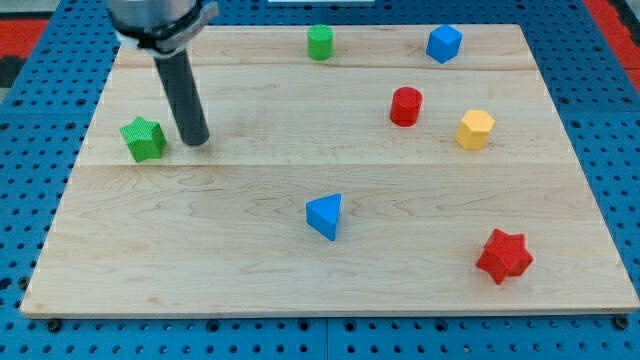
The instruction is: Keep the blue triangle vertically below the green star
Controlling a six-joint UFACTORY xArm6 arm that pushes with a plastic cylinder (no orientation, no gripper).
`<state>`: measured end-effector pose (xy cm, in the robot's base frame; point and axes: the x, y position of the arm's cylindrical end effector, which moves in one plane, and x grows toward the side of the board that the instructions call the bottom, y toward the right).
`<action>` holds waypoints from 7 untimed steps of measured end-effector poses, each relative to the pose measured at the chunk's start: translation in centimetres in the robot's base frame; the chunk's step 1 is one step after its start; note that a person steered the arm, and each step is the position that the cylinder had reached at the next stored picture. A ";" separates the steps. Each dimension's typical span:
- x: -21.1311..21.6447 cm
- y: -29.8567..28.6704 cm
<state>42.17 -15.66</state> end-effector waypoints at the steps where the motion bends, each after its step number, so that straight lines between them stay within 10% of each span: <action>1: 2.1 -4.3; 7: 1.1 -3.0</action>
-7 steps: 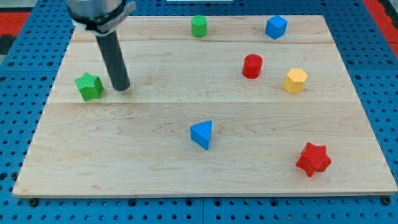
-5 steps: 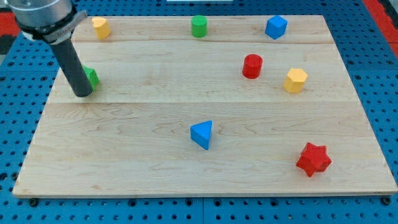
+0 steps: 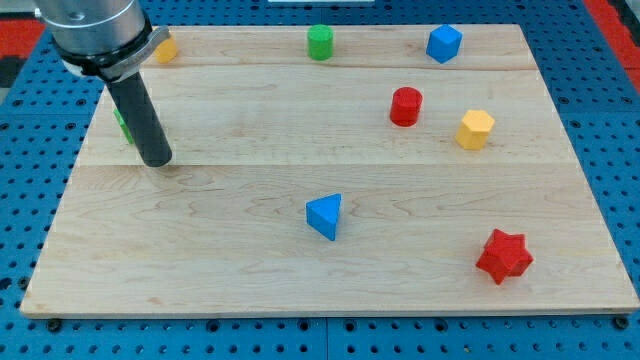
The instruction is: Keep the blue triangle vertically below the green star
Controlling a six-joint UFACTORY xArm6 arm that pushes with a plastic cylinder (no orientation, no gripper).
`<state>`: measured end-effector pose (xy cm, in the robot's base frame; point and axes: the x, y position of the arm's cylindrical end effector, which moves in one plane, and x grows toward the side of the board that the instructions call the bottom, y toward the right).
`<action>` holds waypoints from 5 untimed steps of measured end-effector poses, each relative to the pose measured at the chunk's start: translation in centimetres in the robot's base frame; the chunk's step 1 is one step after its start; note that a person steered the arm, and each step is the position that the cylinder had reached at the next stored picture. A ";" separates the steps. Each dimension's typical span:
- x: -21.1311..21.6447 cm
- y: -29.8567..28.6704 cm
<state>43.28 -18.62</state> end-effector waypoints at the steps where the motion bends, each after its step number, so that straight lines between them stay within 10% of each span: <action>1: -1.6 0.6; 5: 1.1 21.8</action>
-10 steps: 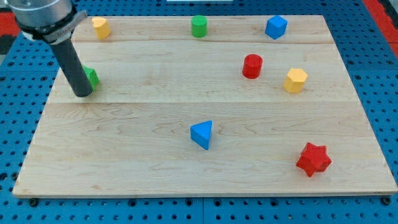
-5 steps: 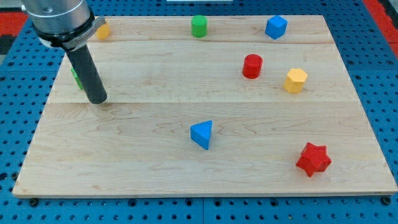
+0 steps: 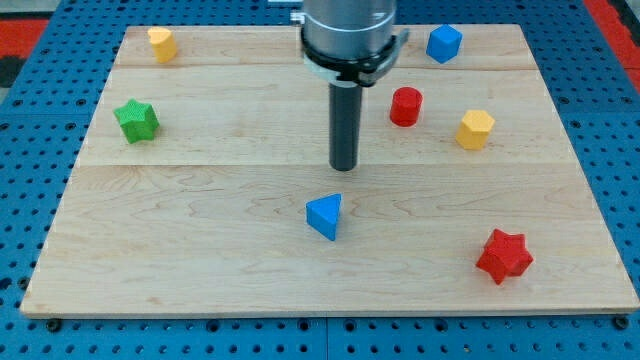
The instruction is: Keep the blue triangle vertically below the green star
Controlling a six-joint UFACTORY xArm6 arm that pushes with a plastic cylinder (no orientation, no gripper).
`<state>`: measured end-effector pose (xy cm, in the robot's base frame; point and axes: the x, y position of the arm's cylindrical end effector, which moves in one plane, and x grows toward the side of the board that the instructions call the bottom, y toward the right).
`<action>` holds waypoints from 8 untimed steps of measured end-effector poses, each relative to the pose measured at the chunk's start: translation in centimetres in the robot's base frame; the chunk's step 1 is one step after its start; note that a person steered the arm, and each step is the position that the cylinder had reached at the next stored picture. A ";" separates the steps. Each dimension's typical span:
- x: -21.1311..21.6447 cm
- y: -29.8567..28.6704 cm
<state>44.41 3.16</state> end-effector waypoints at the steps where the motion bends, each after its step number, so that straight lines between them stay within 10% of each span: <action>1: 0.0 0.2; 3: -6.0 -1.9; 6: 6.4 2.2; 8: 8.0 -13.0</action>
